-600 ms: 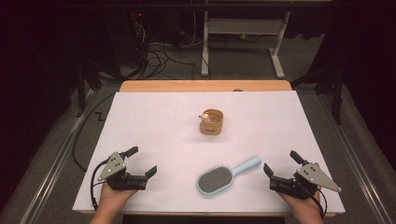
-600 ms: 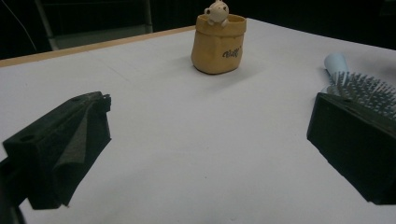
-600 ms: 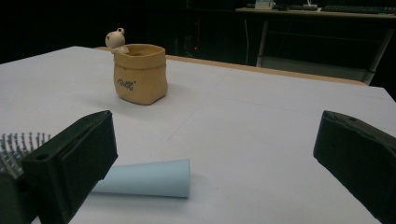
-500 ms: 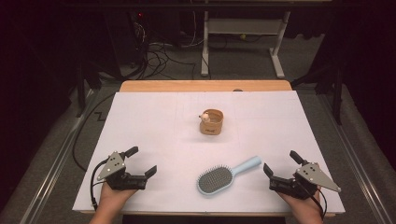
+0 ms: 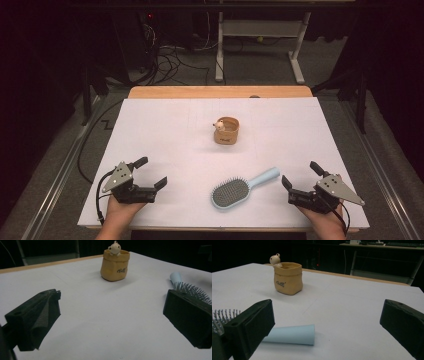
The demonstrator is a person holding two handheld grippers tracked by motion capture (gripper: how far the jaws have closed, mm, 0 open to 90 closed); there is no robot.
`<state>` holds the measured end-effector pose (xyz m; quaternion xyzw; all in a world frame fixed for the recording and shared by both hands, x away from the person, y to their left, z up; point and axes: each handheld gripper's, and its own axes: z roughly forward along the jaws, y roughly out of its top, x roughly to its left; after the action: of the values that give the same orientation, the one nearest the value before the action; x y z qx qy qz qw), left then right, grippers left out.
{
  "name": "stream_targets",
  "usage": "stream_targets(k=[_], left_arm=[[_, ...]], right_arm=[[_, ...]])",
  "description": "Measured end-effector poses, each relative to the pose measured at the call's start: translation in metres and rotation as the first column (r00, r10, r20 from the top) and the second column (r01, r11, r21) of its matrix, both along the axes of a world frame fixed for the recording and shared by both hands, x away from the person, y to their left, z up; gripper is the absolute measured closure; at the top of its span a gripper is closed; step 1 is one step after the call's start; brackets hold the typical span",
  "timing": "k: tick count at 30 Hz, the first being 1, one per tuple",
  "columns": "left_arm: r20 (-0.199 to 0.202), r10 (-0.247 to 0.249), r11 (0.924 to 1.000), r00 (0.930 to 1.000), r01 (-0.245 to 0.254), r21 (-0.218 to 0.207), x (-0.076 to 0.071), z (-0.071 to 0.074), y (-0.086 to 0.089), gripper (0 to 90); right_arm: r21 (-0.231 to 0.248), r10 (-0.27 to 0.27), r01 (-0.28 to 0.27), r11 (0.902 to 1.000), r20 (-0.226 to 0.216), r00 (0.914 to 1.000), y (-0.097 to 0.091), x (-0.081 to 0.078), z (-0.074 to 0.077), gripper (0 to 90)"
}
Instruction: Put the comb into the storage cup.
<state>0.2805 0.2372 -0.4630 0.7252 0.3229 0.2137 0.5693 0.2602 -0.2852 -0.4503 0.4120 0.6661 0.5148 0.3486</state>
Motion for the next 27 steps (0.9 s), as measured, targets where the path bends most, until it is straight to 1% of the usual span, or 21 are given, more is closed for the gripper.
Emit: stream_targets(k=[1,4,8,13,14,16,19,20,21,22,23,24,26,27], left_arm=[[0.021,0.01,0.9999,0.9997,-0.01,-0.005,-0.0005,0.0,-0.0001,0.5],[0.02,0.008,1.0,0.9998,-0.008,0.0,-0.0001,-0.0009,-0.0002,0.5],[0.017,0.007,1.0,0.9998,-0.007,-0.006,0.0007,-0.0029,-0.0007,0.4],[0.015,0.006,1.0,0.9999,-0.006,-0.007,0.0008,-0.0029,-0.0007,0.4],[0.016,0.008,0.9999,0.9998,-0.007,-0.007,0.0008,-0.003,-0.0006,0.4],[0.019,0.011,0.9999,0.9997,-0.011,-0.007,0.0007,-0.0033,-0.0003,0.4],[0.015,0.013,0.9999,0.9998,-0.013,-0.007,0.001,-0.0039,0.0,0.4],[0.015,0.014,0.9999,0.9998,-0.014,-0.005,0.0011,-0.0041,0.0,0.4],[0.015,0.015,0.9999,0.9998,-0.014,-0.004,0.001,-0.0043,0.0001,0.4],[0.015,0.014,0.9999,0.9998,-0.014,-0.005,0.001,-0.0043,0.0001,0.4],[0.014,0.014,0.9999,0.9998,-0.014,-0.006,0.0011,-0.0043,0.0001,0.4],[0.015,0.014,0.9999,0.9998,-0.013,-0.006,0.001,-0.0043,0.0001,0.4],[0.015,0.012,0.9999,0.9998,-0.012,-0.007,0.001,-0.0042,0.0,0.4],[0.015,0.012,0.9999,0.9998,-0.012,-0.007,0.0009,-0.0041,0.0,0.4]], right_arm=[[0.0,0.0,0.0,1.0,-0.005,1.0,0.0005,-0.0001,-0.0001,0.2],[-0.006,0.0,0.0,1.0,-0.011,0.9999,0.0005,0.0001,0.0,0.3],[-0.02,0.003,-0.004,0.9998,-0.024,0.9997,0.0012,0.0006,0.0,0.3],[-0.041,0.006,-0.009,0.9991,-0.065,0.9979,0.0025,0.0026,-0.0011,0.3],[-0.041,0.006,-0.009,0.9991,-0.065,0.9979,0.0025,0.0026,-0.0011,0.3],[-0.051,0.008,-0.012,0.9986,-0.081,0.9967,0.0025,0.0033,-0.0016,0.2],[-0.065,0.005,-0.012,0.9978,-0.113,0.9936,0.0032,0.0047,-0.003,0.2],[-0.072,0.001,-0.01,0.9974,-0.127,0.9919,0.0035,0.0051,-0.0033,0.2],[-0.083,0.001,-0.014,0.9965,-0.153,0.9883,0.0036,0.0063,-0.0042,0.3],[-0.083,0.001,-0.014,0.9965,-0.153,0.9883,0.0036,0.0063,-0.0042,0.3],[-0.087,0.0,-0.014,0.9961,-0.162,0.9867,0.0037,0.0067,-0.0044,0.2],[-0.092,0.001,-0.018,0.9956,-0.184,0.9829,0.0036,0.0074,-0.0048,0.3],[-0.094,0.002,-0.021,0.9953,-0.192,0.9814,0.0035,0.0076,-0.0049,0.6],[-0.098,0.004,-0.025,0.9949,-0.205,0.9788,0.0034,0.0078,-0.0049,0.7]])
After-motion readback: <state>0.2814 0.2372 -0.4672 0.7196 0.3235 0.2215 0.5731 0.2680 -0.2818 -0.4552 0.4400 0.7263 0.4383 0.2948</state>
